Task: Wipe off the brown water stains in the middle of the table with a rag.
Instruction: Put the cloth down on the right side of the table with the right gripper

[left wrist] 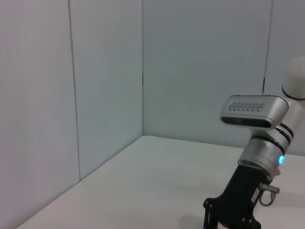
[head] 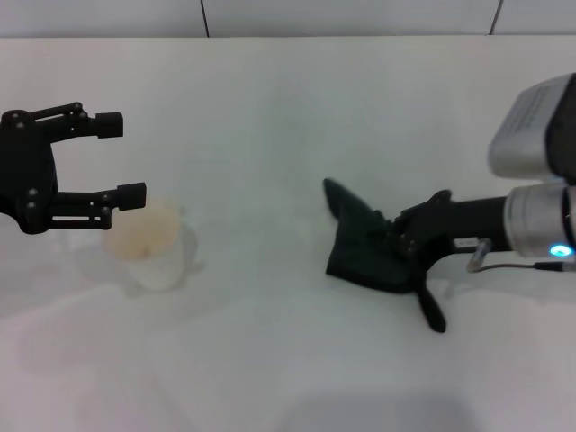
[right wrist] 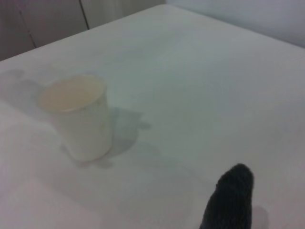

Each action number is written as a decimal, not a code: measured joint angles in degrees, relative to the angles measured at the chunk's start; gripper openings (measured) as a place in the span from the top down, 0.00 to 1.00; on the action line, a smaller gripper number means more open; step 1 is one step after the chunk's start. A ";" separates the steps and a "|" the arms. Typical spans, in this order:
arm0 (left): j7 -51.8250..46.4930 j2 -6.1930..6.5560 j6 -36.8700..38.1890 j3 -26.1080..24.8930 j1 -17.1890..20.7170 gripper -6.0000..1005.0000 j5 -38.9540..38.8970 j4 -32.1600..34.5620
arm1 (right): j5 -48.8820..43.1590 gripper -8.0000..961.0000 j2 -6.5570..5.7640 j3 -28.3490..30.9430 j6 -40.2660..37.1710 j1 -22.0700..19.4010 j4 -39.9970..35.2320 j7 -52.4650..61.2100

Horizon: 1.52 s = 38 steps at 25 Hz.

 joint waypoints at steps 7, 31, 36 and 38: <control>-0.03 -0.09 0.00 -0.03 0.02 0.11 -0.06 0.00 | -1.17 0.78 -0.06 5.04 -4.17 -0.66 -0.12 -1.71; -0.04 -0.03 -0.43 -0.08 0.53 0.11 -0.79 -0.01 | -3.42 0.75 -0.09 15.52 -19.10 -2.14 1.34 -6.48; -0.05 -0.11 -0.38 -0.08 0.59 0.11 -0.80 -0.01 | -3.00 0.74 -0.01 15.06 -20.46 -1.99 1.39 -7.92; -0.05 -0.12 -0.31 -0.08 0.69 0.11 -0.80 0.00 | -2.39 0.74 0.01 15.04 -20.52 -2.11 1.39 -8.38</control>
